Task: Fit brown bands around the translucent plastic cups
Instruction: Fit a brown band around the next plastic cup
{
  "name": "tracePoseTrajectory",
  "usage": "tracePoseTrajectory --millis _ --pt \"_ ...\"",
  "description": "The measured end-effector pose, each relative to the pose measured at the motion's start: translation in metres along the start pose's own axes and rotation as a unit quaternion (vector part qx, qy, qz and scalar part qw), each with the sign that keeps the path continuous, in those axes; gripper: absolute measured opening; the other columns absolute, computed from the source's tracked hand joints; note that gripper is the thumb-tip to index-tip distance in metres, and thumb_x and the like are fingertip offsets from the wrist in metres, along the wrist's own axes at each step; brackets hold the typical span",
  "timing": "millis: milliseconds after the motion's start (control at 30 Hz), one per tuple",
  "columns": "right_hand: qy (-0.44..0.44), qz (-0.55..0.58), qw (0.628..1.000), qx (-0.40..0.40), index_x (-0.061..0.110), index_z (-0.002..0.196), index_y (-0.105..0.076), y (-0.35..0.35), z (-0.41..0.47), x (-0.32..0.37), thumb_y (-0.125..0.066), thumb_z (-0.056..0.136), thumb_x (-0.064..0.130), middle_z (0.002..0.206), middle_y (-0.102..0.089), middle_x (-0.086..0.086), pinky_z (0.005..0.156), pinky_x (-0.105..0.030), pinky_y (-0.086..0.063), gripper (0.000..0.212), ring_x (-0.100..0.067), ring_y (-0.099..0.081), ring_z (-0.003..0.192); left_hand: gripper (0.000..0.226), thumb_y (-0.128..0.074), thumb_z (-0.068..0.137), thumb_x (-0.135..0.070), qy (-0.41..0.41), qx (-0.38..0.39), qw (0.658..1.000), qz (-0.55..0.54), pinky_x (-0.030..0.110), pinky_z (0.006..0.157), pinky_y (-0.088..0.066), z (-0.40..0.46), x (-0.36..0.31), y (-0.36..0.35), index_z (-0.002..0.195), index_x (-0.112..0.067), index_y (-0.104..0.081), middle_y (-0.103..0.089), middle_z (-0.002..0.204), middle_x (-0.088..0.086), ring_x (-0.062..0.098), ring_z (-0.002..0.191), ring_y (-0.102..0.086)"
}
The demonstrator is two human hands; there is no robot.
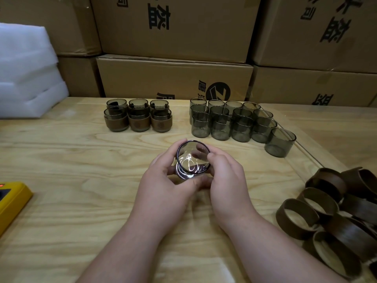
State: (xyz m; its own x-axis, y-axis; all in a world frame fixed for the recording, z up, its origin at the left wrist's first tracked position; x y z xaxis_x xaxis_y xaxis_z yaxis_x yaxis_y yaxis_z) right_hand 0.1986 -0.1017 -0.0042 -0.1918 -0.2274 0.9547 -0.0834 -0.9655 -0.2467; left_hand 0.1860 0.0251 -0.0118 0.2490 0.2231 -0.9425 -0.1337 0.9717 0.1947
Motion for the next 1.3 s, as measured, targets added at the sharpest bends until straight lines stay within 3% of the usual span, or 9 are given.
tracePoseTrajectory --millis 167,267,467,633,767,867,967,1100,1300 --pt "0.013 0.006 0.998 0.060 0.042 0.085 -0.081 -0.005 -0.004 0.003 -0.046 0.078 0.018 0.091 -0.079 0.010 0.061 -0.021 -0.054 0.043 -0.013 -0.073 0.083 0.078 -0.091 0.072 -0.017 -0.003 -0.001 1.000 -0.017 0.034 0.089 -0.060 0.002 0.005 0.001 0.128 -0.060 -0.058 -0.072 0.121 0.000 0.012 0.097 -0.075" --pt "0.036 -0.007 0.996 0.086 0.036 0.090 -0.080 -0.007 -0.006 0.005 -0.050 0.081 0.017 0.092 -0.078 0.016 0.057 -0.013 -0.049 0.037 0.001 -0.069 0.073 0.073 -0.085 0.067 -0.028 -0.007 -0.004 1.000 -0.026 0.030 0.082 -0.061 0.003 0.005 0.002 0.128 -0.057 -0.059 -0.073 0.119 -0.007 0.011 0.095 -0.075" --pt "0.059 -0.089 0.989 0.099 0.041 0.112 -0.067 -0.009 -0.009 0.000 -0.067 0.082 0.030 0.107 -0.073 0.025 0.084 -0.029 -0.058 0.032 -0.019 -0.072 0.102 0.066 -0.078 0.070 -0.030 -0.004 -0.010 0.999 -0.034 0.037 0.082 -0.062 0.002 0.005 0.003 0.126 -0.060 -0.059 -0.073 0.111 -0.024 0.013 0.094 -0.075" --pt "0.049 -0.040 0.991 0.117 0.017 0.123 -0.068 -0.010 -0.010 0.006 -0.058 0.096 0.009 0.098 -0.078 0.010 0.064 -0.010 -0.049 0.030 0.000 -0.070 0.077 0.063 -0.078 0.068 -0.039 -0.001 -0.012 0.999 -0.044 0.028 0.072 -0.061 0.001 0.003 0.004 0.124 -0.060 -0.060 -0.075 0.104 -0.024 0.009 0.083 -0.075" --pt "0.052 -0.017 0.991 0.118 0.033 0.095 -0.080 -0.009 -0.011 0.008 -0.044 0.105 -0.002 0.090 -0.078 0.017 0.059 -0.010 -0.050 0.051 0.000 -0.072 0.073 0.070 -0.078 0.057 -0.050 0.002 -0.016 0.998 -0.054 0.022 0.067 -0.058 0.001 0.000 0.003 0.122 -0.063 -0.060 -0.071 0.110 -0.029 0.008 0.080 -0.074" --pt "0.044 -0.003 0.993 0.107 0.049 0.085 -0.080 -0.010 -0.010 0.009 -0.042 0.108 0.004 0.088 -0.077 0.021 0.056 -0.010 -0.051 0.063 -0.002 -0.074 0.073 0.065 -0.082 0.056 -0.046 -0.002 -0.016 0.998 -0.057 0.017 0.064 -0.056 0.001 -0.003 0.003 0.113 -0.070 -0.060 -0.069 0.106 -0.035 0.004 0.076 -0.073" --pt "0.047 -0.022 0.996 0.074 0.052 0.089 -0.077 -0.008 -0.007 0.004 -0.048 0.104 0.025 0.096 -0.077 0.018 0.064 -0.015 -0.053 0.043 -0.009 -0.076 0.087 0.065 -0.084 0.060 -0.037 -0.002 -0.014 0.998 -0.053 0.017 0.066 -0.057 0.000 -0.003 0.003 0.113 -0.066 -0.062 -0.071 0.103 -0.032 0.002 0.078 -0.073" --pt "0.026 -0.024 0.999 0.019 0.041 0.091 -0.078 -0.004 -0.003 -0.002 -0.048 0.095 0.040 0.106 -0.077 0.004 0.092 -0.045 -0.059 0.030 -0.024 -0.073 0.106 0.074 -0.087 0.060 -0.040 -0.012 -0.007 1.000 -0.027 0.023 0.077 -0.059 0.000 -0.003 0.003 0.126 -0.058 -0.061 -0.074 0.114 -0.014 0.008 0.089 -0.073" --pt "-0.012 0.002 1.000 -0.025 0.024 0.084 -0.072 0.002 0.001 -0.002 -0.054 0.096 0.041 0.091 -0.077 0.001 0.073 -0.040 -0.062 0.027 -0.026 -0.075 0.086 0.080 -0.094 0.068 -0.015 -0.051 0.026 0.998 0.005 0.015 0.081 -0.052 -0.003 -0.003 0.001 0.124 -0.061 -0.059 -0.064 0.119 -0.021 0.002 0.093 -0.067"
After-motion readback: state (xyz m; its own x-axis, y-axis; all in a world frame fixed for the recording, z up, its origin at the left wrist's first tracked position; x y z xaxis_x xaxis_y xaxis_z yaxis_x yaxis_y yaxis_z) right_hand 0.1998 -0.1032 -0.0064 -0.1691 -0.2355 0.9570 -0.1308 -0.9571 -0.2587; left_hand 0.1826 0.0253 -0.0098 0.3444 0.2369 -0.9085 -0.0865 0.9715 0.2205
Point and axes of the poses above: each hand's wrist, its own z-axis towards the middle knuckle, its own y-axis out of the back of the hand, x = y × z, the point moved 3 cm from there along z, towards the middle knuckle
